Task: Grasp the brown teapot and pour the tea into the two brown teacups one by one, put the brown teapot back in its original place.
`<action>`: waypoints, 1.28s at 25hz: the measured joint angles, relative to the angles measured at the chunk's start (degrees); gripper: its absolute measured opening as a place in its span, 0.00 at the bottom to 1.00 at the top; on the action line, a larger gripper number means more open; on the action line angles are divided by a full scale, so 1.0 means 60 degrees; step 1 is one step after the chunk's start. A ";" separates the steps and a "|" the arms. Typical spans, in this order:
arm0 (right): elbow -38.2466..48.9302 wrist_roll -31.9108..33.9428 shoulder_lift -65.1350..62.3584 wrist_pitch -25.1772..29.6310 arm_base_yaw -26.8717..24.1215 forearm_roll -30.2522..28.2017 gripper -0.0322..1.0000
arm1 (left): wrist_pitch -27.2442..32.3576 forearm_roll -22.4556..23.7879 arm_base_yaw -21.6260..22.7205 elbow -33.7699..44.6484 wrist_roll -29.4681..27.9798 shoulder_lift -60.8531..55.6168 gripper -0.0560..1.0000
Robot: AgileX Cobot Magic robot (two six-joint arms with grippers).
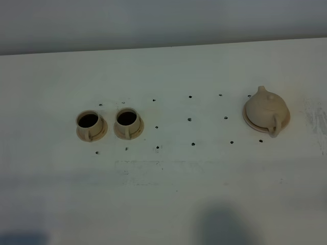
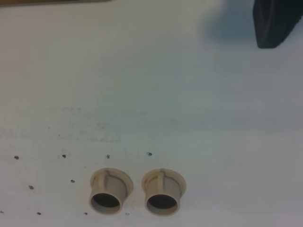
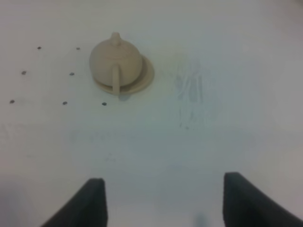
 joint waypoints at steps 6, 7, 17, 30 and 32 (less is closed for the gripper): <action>0.0000 -0.0008 0.0000 0.0000 0.0000 0.0000 0.53 | 0.0000 0.0000 0.0000 0.0000 0.0000 0.0000 0.37; 0.0000 -0.0008 0.0000 0.0000 0.0000 0.0000 0.53 | 0.0000 0.0000 0.0000 0.0000 0.0000 0.0000 0.37; 0.0000 -0.0008 0.0000 0.0000 0.0000 0.0000 0.53 | 0.0000 0.0000 0.0000 0.0000 0.0000 0.0000 0.37; 0.0000 -0.0008 0.0000 0.0000 0.0000 0.0000 0.53 | 0.0000 0.0000 0.0000 0.0000 0.0000 0.0000 0.37; 0.0000 -0.0008 0.0000 0.0000 0.0000 0.0000 0.53 | 0.0000 0.0000 0.0000 0.0000 0.0000 0.0000 0.37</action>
